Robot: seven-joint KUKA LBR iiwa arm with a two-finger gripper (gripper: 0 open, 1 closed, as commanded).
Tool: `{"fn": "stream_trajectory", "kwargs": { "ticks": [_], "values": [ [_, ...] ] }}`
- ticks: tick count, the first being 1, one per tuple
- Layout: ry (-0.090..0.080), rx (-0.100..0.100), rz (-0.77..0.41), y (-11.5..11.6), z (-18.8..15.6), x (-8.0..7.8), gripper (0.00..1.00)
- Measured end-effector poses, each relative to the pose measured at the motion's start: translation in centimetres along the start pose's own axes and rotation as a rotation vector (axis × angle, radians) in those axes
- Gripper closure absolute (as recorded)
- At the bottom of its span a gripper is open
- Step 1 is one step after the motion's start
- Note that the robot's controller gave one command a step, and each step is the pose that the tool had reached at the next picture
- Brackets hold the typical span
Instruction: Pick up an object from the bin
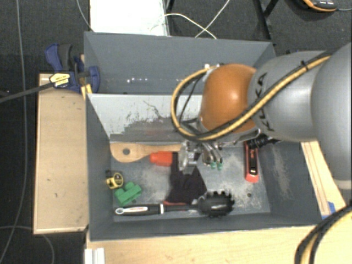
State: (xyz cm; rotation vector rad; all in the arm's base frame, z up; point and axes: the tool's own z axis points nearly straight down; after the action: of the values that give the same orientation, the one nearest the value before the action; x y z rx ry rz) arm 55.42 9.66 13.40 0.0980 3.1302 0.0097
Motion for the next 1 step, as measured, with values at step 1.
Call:
{"fn": "stream_trajectory", "kwargs": {
  "ticks": [1],
  "values": [
    [-0.008,-0.004,0.056,3.32,6.11,-0.92,1.0]
  ]
}}
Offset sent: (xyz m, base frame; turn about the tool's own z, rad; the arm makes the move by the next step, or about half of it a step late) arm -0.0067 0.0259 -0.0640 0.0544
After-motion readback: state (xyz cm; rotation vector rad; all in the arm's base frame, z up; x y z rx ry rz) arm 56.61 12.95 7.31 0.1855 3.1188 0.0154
